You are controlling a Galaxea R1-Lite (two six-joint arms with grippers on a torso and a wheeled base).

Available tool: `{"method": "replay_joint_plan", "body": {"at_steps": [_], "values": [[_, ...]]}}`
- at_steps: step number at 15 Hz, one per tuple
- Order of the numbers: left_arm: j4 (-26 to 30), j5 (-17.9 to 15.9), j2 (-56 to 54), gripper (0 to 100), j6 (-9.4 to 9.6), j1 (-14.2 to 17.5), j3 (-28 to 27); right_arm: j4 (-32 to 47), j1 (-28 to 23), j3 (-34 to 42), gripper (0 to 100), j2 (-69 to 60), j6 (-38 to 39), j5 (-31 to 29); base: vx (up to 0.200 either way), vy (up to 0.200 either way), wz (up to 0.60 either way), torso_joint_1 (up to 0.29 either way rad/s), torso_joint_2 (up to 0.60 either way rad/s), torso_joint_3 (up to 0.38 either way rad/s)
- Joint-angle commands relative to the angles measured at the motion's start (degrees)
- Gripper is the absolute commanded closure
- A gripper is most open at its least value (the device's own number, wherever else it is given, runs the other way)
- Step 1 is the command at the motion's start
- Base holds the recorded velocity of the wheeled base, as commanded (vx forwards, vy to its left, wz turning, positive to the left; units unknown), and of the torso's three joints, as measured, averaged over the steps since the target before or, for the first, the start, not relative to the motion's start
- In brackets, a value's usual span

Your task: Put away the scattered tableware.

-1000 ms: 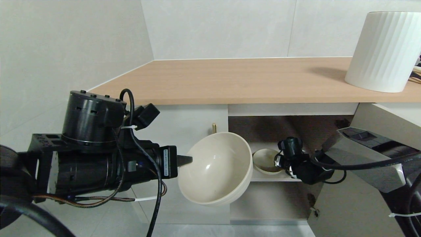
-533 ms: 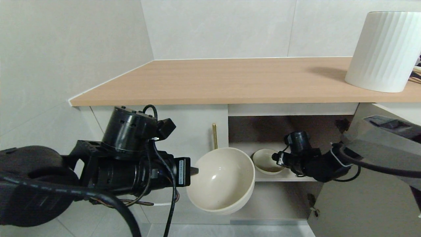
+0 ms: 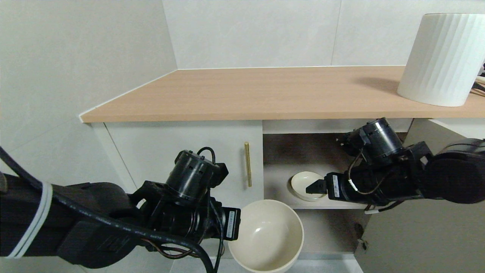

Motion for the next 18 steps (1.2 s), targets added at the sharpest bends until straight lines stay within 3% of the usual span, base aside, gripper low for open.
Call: {"method": "replay_joint_plan", "body": {"at_steps": [1,5,11,17,18], "values": [[-0.03,0.05,1.12,100,0.50,-0.98,0.38,2.87,6.18,0.38,0,-7.58,-0.34,0.19,0.000,0.000,0.00,0.000,0.00,0.000],[-0.12,0.85,0.68,100,1.47,-1.06,0.73,7.44,11.55,0.47,0,-5.56,-0.43,-0.34,0.000,0.000,0.00,0.000,0.00,0.000],[-0.30,2.43,0.51,100,1.47,-1.06,0.73,8.05,13.74,0.55,0,2.27,-0.34,-4.03,0.000,0.000,0.00,0.000,0.00,0.000],[-0.30,2.43,0.77,100,1.47,-1.15,0.64,7.61,14.27,0.47,0,3.23,-0.25,-4.03,0.000,0.000,0.00,0.000,0.00,0.000],[-0.30,2.43,0.86,100,1.47,-1.15,0.73,7.61,14.27,0.29,100,3.41,-0.07,-4.03,0.000,0.000,0.00,0.000,0.00,0.000]]}}
